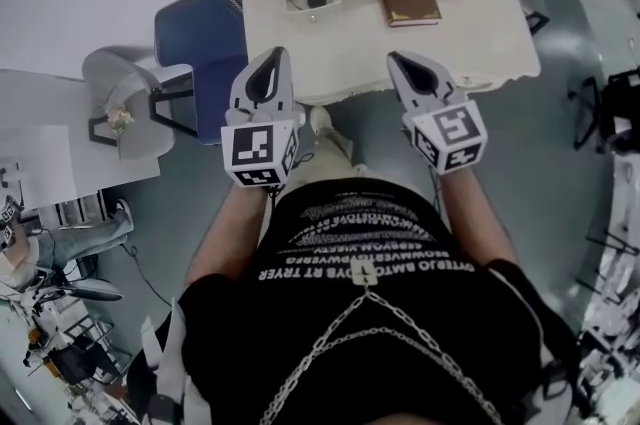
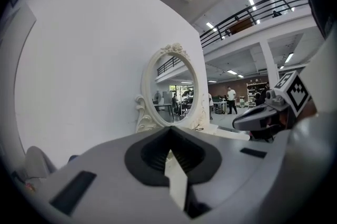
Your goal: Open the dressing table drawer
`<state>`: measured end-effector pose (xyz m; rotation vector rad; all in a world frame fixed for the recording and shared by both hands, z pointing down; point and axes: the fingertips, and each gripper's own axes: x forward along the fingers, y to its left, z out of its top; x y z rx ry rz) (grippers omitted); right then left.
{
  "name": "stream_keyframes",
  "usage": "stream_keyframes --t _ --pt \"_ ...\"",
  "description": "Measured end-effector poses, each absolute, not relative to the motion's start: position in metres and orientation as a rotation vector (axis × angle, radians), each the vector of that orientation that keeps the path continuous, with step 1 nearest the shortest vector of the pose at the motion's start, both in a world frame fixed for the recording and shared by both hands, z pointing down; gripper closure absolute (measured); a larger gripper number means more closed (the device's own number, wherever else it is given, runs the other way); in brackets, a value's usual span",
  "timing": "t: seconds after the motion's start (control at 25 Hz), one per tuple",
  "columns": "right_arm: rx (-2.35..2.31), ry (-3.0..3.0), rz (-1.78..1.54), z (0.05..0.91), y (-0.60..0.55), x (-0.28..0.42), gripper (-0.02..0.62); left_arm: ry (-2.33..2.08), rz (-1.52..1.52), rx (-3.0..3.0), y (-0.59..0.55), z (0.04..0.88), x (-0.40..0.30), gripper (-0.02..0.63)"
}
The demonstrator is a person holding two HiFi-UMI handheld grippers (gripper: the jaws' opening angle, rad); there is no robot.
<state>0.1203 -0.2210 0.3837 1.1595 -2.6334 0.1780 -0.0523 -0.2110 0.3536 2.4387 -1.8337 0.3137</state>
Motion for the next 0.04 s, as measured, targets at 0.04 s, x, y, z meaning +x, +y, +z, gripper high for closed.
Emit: stream_keyframes --t 0.04 --pt "1.157 -2.638 0.18 0.3849 -0.2164 0.1216 0.594 -1.841 0.308 2.449 -0.2057 0.348 -0.0507 0.602"
